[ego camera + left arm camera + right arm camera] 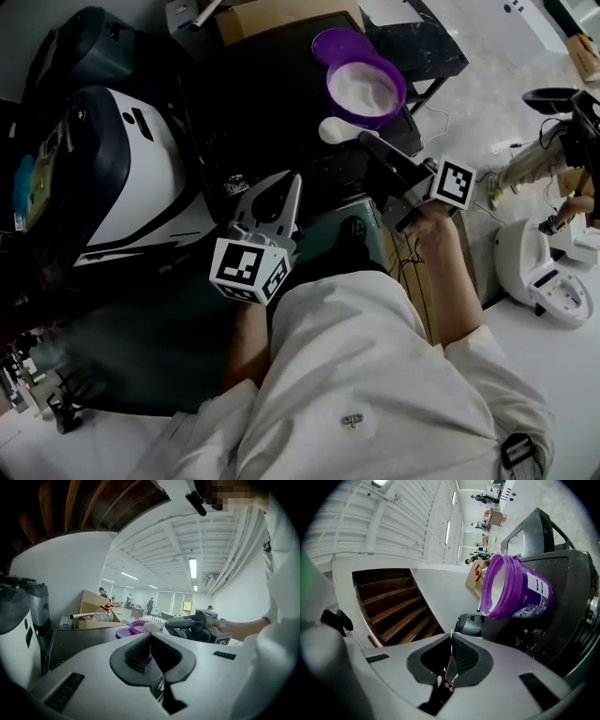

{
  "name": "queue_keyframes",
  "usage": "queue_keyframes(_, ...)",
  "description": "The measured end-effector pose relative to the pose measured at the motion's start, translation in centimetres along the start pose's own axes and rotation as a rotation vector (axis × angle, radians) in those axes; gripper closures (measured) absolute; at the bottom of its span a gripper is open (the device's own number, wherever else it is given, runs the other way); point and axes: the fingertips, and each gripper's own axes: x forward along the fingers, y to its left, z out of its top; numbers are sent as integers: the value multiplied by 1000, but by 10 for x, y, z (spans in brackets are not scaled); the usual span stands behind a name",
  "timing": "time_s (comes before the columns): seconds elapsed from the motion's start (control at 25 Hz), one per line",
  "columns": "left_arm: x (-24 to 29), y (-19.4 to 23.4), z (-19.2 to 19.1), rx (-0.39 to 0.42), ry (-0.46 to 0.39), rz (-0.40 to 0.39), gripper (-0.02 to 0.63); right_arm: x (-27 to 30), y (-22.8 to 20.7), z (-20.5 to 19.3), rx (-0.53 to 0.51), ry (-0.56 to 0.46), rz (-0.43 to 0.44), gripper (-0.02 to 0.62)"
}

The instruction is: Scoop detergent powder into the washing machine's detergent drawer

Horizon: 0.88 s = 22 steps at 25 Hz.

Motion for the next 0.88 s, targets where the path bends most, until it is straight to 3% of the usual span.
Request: queue_keyframes(0.88,-130,26,-47,-53,3,-13,586,-5,11,-149,10,-2,-60,583)
